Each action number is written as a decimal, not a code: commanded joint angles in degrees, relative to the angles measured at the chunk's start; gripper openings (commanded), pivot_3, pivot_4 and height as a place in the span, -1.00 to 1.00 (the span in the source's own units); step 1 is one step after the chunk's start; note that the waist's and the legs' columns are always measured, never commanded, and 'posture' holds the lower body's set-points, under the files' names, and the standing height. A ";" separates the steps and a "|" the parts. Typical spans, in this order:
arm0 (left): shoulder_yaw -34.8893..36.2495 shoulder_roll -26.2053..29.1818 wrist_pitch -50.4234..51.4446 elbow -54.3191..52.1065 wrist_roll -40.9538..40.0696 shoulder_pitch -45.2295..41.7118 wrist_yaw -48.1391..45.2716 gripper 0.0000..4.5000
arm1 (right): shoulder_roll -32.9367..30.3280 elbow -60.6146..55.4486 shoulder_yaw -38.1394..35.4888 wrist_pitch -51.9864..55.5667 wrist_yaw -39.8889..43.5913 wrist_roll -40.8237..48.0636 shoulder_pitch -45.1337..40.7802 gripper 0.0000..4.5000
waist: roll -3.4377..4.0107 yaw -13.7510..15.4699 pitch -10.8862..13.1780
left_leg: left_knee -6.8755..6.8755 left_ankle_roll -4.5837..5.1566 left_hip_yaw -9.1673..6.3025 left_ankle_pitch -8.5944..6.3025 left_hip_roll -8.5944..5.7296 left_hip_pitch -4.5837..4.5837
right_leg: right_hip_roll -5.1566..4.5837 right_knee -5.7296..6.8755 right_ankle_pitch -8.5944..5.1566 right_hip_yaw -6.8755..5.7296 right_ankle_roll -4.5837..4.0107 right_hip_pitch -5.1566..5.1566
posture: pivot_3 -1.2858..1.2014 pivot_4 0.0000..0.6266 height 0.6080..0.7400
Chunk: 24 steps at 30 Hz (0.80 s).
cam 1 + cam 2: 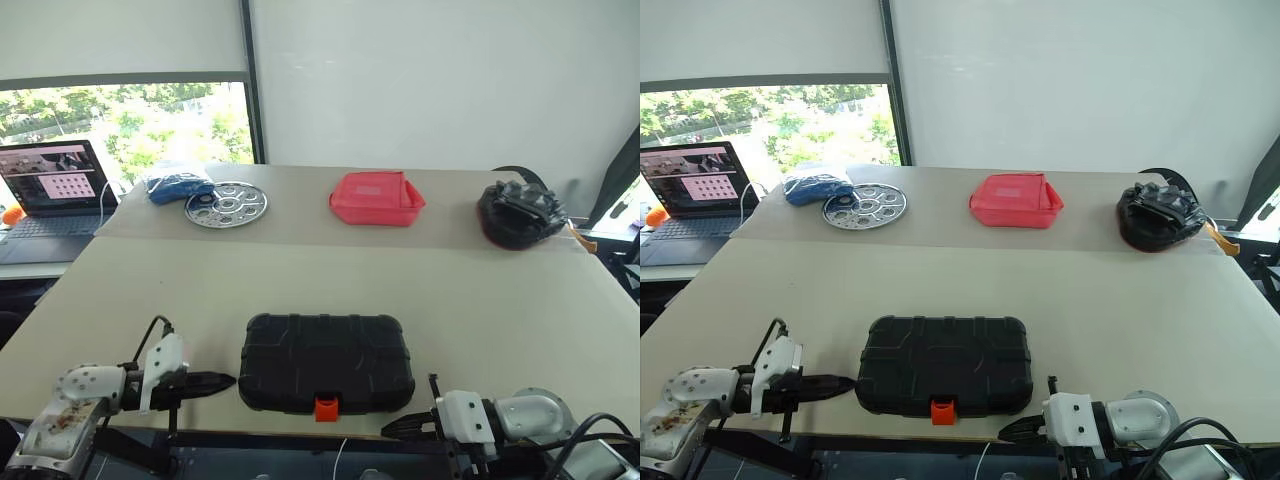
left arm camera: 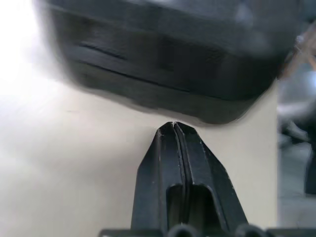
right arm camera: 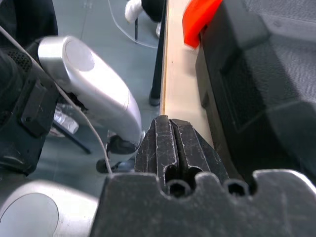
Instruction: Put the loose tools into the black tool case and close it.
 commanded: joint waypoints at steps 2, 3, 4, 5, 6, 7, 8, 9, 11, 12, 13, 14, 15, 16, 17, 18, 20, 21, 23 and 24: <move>-0.02 -1.75 2.35 6.71 1.50 -12.13 4.21 -0.98 | 1.73 -2.20 -1.60 2.06 -1.29 -1.06 0.16 -1.00 | -0.01 0.23 -0.01 | 0.00 0.00 0.01 0.00 -0.02 0.02 | 0.01 0.00 0.00 0.01 0.00 0.03 | 0.03 -0.52 1.00; -1.24 -3.04 2.31 8.98 3.14 -15.28 5.85 -0.98 | 2.45 -2.52 -1.53 2.62 -1.88 -1.34 0.22 -1.00 | -0.02 0.31 -0.02 | 0.00 0.00 0.01 0.00 -0.05 0.01 | 0.01 0.00 0.00 0.01 0.00 0.03 | 0.03 -0.52 1.00; -2.66 -4.26 2.23 10.92 4.68 -17.94 6.87 -0.98 | 3.07 -2.78 -1.48 2.93 -2.35 -1.77 0.19 -1.00 | -0.03 0.45 -0.02 | 0.00 0.00 0.00 0.00 -0.06 0.00 | 0.02 0.00 0.01 0.01 0.00 0.04 | 0.03 -0.52 1.00; -3.92 -5.51 1.75 12.74 6.10 -20.18 7.47 -0.98 | 3.60 -2.97 -1.42 3.25 -2.68 -2.22 0.14 -1.00 | -0.04 0.46 -0.03 | 0.01 0.00 -0.02 0.00 -0.08 0.00 | 0.02 0.00 0.01 0.01 0.00 0.06 | 0.03 -0.52 1.00; -5.08 -6.64 1.22 14.38 7.31 -21.95 7.75 -0.98 | 4.21 -3.16 -1.49 3.75 -3.14 -2.58 0.11 -1.00 | -0.04 0.46 -0.03 | 0.01 0.00 -0.02 0.00 -0.09 -0.02 | 0.02 -0.01 0.01 0.01 0.01 0.06 | 0.03 -0.52 1.00; -6.62 -7.67 0.46 15.84 8.75 -23.50 7.50 -0.98 | 4.85 -3.21 -1.70 3.99 -3.66 -3.00 -0.09 -1.00 | -0.05 0.44 -0.03 | 0.01 0.00 -0.02 0.00 -0.10 -0.03 | 0.02 -0.03 0.02 0.03 0.01 0.06 | 0.03 -0.52 1.00; -7.99 -8.92 -0.71 17.42 10.05 -24.97 7.34 -0.98 | 5.50 -3.27 -2.05 4.52 -4.30 -3.38 -0.38 -1.00 | -0.06 0.27 -0.04 | 0.01 0.00 -0.02 -0.01 -0.10 -0.06 | 0.03 -0.03 0.02 0.02 0.02 0.04 | 0.03 -0.52 1.00; -9.62 -10.00 -1.53 18.82 11.20 -26.14 6.40 -0.98 | 6.14 -3.38 -2.54 5.18 -4.93 -3.46 -0.66 -1.00 | -0.07 0.06 -0.04 | 0.00 0.00 -0.01 -0.01 -0.10 -0.08 | 0.04 -0.04 0.02 0.05 0.02 0.01 | 0.03 -0.52 1.00; -11.12 -11.28 -3.05 20.69 12.28 -27.40 4.87 -0.98 | 6.87 -3.63 -3.16 6.07 -5.63 -3.82 -0.99 -1.00 | -0.08 -0.46 -0.05 | 0.01 0.00 -0.02 -0.01 -0.06 -0.12 | 0.11 -0.03 0.03 0.06 0.00 -0.02 | 0.03 -0.52 1.00; -11.89 -11.67 -3.73 21.43 12.51 -27.70 3.32 -0.98 | 7.28 -3.70 -3.71 6.68 -6.21 -3.87 -1.35 -1.00 | -0.08 -0.63 -0.05 | 0.01 0.00 -0.03 -0.01 -0.03 -0.13 | 0.15 -0.03 0.04 0.08 -0.01 -0.04 | 0.03 -0.52 1.00; -12.32 -11.77 -3.98 21.77 12.55 -27.84 2.28 -0.98 | 7.69 -3.75 -4.23 7.54 -7.04 -3.99 -1.76 -1.00 | -0.08 -0.79 -0.04 | 0.00 0.00 -0.03 -0.01 0.01 -0.14 | 0.19 -0.02 0.04 0.11 -0.02 -0.06 | 0.03 -0.52 1.00; -12.58 -11.83 -4.18 22.08 12.60 -27.97 1.52 -0.98 | 8.01 -3.81 -4.59 8.20 -7.62 -4.08 -2.05 -1.00 | -0.08 -0.87 -0.04 | 0.00 0.00 -0.03 -0.01 0.05 -0.14 | 0.26 -0.02 0.05 0.13 -0.05 -0.07 | 0.03 -0.52 1.00; -12.68 -11.77 -4.12 22.34 12.73 -28.07 1.19 -0.98 | 8.28 -3.88 -4.85 8.83 -7.98 -4.04 -2.29 -1.00 | -0.08 -0.90 -0.04 | 0.00 0.00 -0.05 -0.01 0.09 -0.14 | 0.30 -0.02 0.06 0.15 -0.07 -0.08 | 0.03 -0.52 1.00; -12.47 -11.76 -4.20 22.50 12.73 -28.09 1.03 -0.98 | 8.66 -3.85 -5.14 9.41 -8.36 -3.85 -2.72 -1.00 | -0.08 -0.87 -0.04 | 0.00 0.00 -0.07 -0.01 0.12 -0.13 | 0.33 -0.01 0.07 0.15 -0.08 -0.08 | 0.03 -0.52 1.00; -12.28 -11.78 -4.30 22.66 12.75 -28.12 0.86 -0.98 | 8.94 -3.88 -5.32 9.86 -8.56 -3.73 -3.02 -1.00 | -0.08 -0.82 -0.04 | 0.00 0.00 -0.08 -0.01 0.12 -0.13 | 0.34 -0.01 0.08 0.14 -0.09 -0.08 | 0.03 -0.52 1.00; -11.80 -11.54 -4.47 22.47 12.52 -27.58 0.53 -0.98 | 9.86 -3.45 -5.84 11.17 -9.52 -3.27 -4.16 -1.00 | -0.08 -0.80 -0.04 | 0.00 0.00 -0.09 -0.01 0.12 -0.13 | 0.35 -0.01 0.08 0.14 -0.09 -0.08 | 0.03 -0.52 1.00; -10.74 -11.26 -3.97 21.67 11.86 -26.46 0.53 -0.98 | 11.81 -2.07 -6.84 13.68 -11.46 -2.82 -6.50 -1.00 | -0.09 -0.87 -0.04 | 0.01 0.00 -0.09 -0.01 0.13 -0.13 | 0.35 -0.01 0.08 0.14 -0.09 -0.08 | 0.03 -0.52 1.00; -10.37 -11.23 -3.63 21.38 11.72 -26.12 0.75 -0.98 | 12.52 -1.59 -7.19 14.66 -11.98 -2.76 -7.28 -1.00 | -0.09 -1.00 -0.04 | 0.02 0.00 -0.09 -0.01 0.14 -0.13 | 0.36 -0.01 0.08 0.15 -0.09 -0.08 | 0.03 -0.52 1.00; -9.45 -11.30 -2.77 19.69 11.09 -24.67 1.10 -0.98 | 13.76 0.16 -7.33 16.01 -12.93 -3.76 -9.42 -1.00 | -0.09 -1.03 -0.04 | 0.01 0.00 -0.09 -0.01 0.17 -0.12 | 0.38 0.01 0.09 0.15 -0.11 -0.10 | 0.03 -0.52 1.00; -9.05 -11.25 -2.41 18.46 10.72 -23.68 1.22 -0.98 | 14.28 1.22 -7.23 16.13 -13.06 -4.18 -10.36 -1.00 | -0.08 -0.91 -0.04 | 0.01 0.00 -0.09 -0.01 0.18 -0.12 | 0.39 0.01 0.10 0.15 -0.12 -0.11 | 0.03 -0.52 1.00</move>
